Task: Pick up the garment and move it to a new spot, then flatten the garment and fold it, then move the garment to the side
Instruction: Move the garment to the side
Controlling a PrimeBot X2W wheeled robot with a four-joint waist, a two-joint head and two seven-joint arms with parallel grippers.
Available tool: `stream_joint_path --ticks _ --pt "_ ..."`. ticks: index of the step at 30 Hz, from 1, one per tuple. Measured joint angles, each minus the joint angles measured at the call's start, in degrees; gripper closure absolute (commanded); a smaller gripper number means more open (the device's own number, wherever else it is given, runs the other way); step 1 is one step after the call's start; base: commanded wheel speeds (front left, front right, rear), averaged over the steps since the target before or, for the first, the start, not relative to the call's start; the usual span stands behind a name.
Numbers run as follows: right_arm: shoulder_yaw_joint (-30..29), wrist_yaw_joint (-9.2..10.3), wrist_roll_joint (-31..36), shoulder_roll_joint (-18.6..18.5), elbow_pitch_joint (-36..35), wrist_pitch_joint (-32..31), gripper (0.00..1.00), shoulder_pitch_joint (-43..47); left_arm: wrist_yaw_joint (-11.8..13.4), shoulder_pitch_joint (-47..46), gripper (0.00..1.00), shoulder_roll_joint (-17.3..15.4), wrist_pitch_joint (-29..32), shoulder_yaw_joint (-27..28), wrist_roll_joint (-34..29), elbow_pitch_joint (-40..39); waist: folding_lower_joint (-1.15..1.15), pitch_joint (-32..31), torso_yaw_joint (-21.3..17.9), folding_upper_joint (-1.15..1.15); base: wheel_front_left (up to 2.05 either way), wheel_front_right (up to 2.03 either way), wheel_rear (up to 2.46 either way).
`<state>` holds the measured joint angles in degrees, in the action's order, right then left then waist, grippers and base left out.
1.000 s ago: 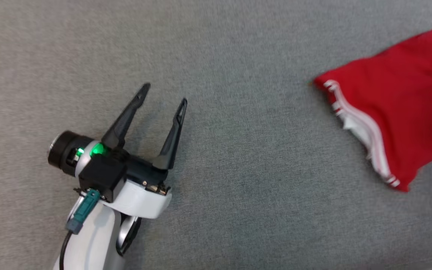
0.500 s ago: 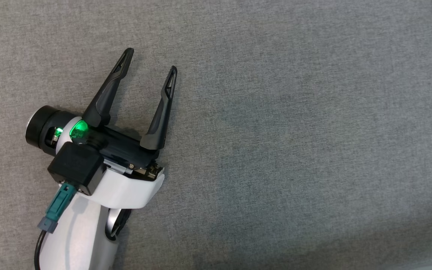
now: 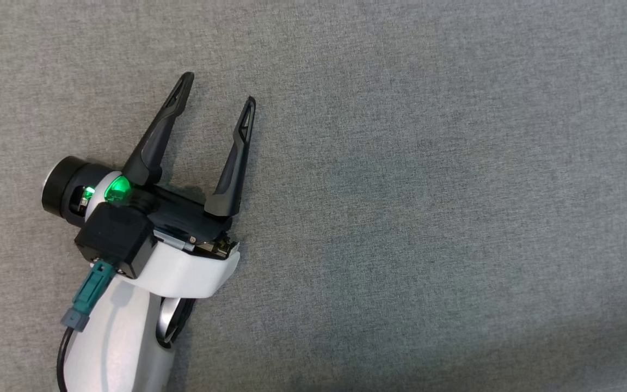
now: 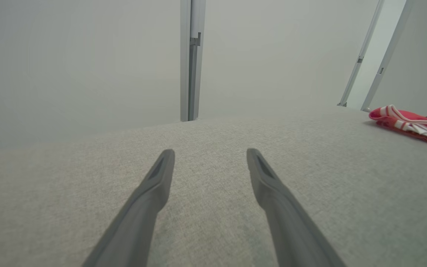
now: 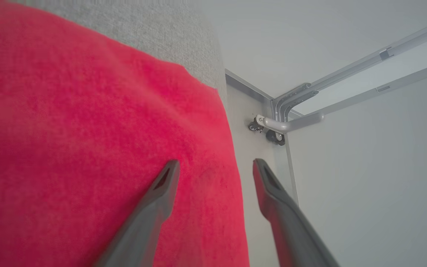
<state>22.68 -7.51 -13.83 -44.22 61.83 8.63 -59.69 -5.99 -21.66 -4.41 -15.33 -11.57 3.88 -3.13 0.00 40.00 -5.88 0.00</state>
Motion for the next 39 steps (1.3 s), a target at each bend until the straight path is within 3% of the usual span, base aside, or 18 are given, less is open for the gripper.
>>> stream_joint_path --ticks 10,13,21,26,33,39 --pt "-1.43 0.0 1.52 2.48 -1.62 2.46 0.0 -0.83 -0.03 1.87 0.0 0.97 0.25 -0.38 1.36 2.92 0.0 -5.75 0.79 0.0 0.0 0.0 0.0" --pt "-1.08 0.0 0.51 5.45 -4.13 3.08 0.0 -0.34 0.29 2.93 0.0 1.29 0.26 -0.27 2.05 3.57 0.0 -8.83 1.16 0.0 0.0 0.0 0.0" --pt "1.83 0.0 -3.77 11.98 -16.19 4.34 0.0 7.71 2.04 7.31 0.0 1.55 0.25 0.62 3.99 4.78 0.0 -19.27 2.54 0.0 0.0 0.0 0.0" --pt "1.49 0.01 -1.74 15.17 -25.31 5.84 0.0 14.97 3.85 9.8 0.0 1.58 0.26 0.92 6.0 4.89 0.0 -24.24 3.71 0.0 0.0 0.0 0.0" --pt "-7.38 0.0 3.92 23.9 -37.56 6.37 0.0 29.13 8.23 13.67 0.0 1.56 0.25 3.45 7.35 5.88 0.0 -29.55 5.88 0.0 0.0 0.0 0.0" --pt "-13.48 0.01 8.23 31.55 -44.44 6.54 0.0 38.01 9.2 16.0 0.0 1.59 0.25 4.91 7.89 7.32 0.0 -32.1 6.86 0.0 0.0 0.0 0.0"
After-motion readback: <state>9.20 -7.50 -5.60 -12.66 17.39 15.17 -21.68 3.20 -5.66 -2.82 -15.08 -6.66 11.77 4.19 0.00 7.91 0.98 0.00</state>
